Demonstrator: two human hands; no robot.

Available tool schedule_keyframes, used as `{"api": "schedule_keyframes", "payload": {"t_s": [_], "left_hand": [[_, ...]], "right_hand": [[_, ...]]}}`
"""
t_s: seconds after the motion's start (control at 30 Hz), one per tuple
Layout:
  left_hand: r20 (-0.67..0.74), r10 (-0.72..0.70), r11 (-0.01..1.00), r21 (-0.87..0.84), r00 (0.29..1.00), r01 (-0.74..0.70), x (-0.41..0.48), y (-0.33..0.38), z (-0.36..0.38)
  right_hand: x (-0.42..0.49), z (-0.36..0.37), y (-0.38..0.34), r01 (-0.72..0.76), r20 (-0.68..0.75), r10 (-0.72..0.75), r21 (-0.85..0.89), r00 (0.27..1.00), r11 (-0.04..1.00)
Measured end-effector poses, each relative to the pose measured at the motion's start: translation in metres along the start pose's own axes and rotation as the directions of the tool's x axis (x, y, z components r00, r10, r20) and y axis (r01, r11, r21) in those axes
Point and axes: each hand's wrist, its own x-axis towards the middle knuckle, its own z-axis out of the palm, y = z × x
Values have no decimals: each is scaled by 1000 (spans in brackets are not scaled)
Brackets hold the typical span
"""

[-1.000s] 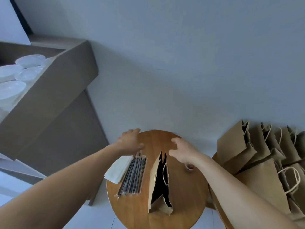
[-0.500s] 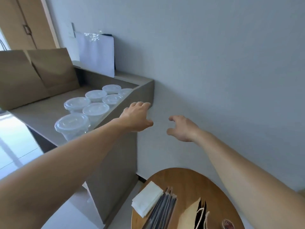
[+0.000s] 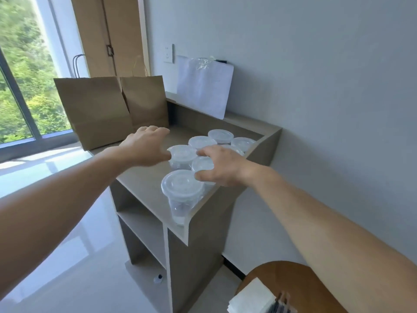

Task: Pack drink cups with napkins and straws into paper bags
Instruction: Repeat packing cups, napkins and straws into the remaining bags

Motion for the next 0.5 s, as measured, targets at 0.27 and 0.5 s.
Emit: {"api": "schedule_keyframes", "payload": {"t_s": [0.27, 0.5], "left_hand": [[102, -63, 998, -14, 993, 65, -12, -69, 23], [94, -30, 999, -43, 995, 34, -2, -74, 31]], "right_hand": [[32, 34, -33, 59, 234, -19, -166, 972, 984], [42, 38, -35, 49, 266, 1, -181, 964, 982]]}}
